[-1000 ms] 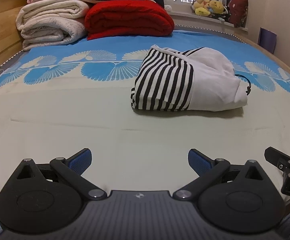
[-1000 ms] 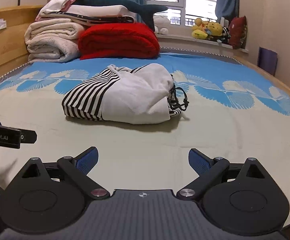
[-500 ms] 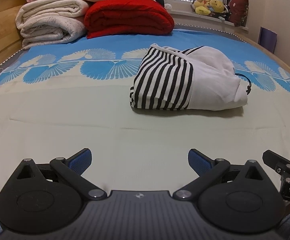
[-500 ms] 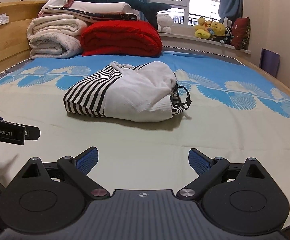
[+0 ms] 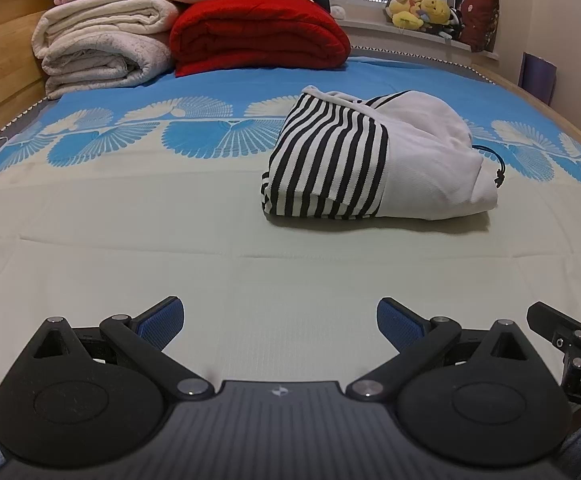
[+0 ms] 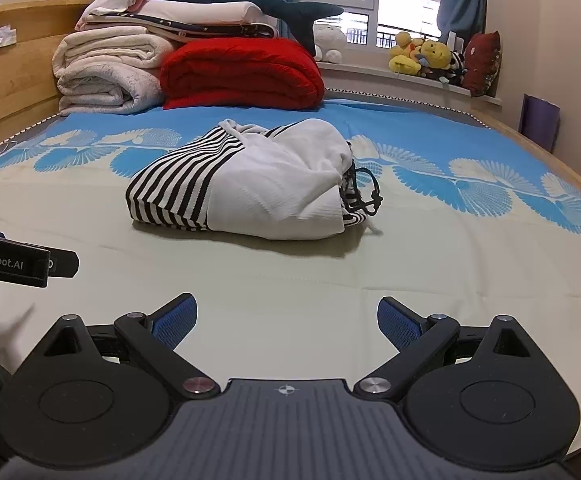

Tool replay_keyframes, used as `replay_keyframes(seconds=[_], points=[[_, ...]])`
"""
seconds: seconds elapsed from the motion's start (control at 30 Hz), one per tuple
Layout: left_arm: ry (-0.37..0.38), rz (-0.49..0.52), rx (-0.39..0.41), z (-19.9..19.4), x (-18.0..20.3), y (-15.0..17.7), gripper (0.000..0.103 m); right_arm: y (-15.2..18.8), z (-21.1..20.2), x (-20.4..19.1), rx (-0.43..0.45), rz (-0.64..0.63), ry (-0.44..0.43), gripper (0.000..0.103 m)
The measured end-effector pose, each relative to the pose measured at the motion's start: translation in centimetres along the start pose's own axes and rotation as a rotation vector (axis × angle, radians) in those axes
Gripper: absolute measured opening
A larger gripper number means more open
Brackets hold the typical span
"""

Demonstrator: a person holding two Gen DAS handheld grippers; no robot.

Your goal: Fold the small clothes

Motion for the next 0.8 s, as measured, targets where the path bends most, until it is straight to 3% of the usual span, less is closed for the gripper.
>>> replay_keyframes(seconds=[0.8], points=[[0.005, -0.012, 0.009, -0.11, 0.33, -0.03, 0.103, 0.09, 0.00, -0.05, -0.003, -0.012, -0.009, 0.097]])
Point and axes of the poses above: each gripper's, at about its wrist camera, not at the fingertips, and z roughly the way its jaws point, x to its right, y to its underside, the point moved 7 cm from there along z, roughly the way its jaws point, and after that the axes turned 14 degrees about -x, right-handed, at the moved point
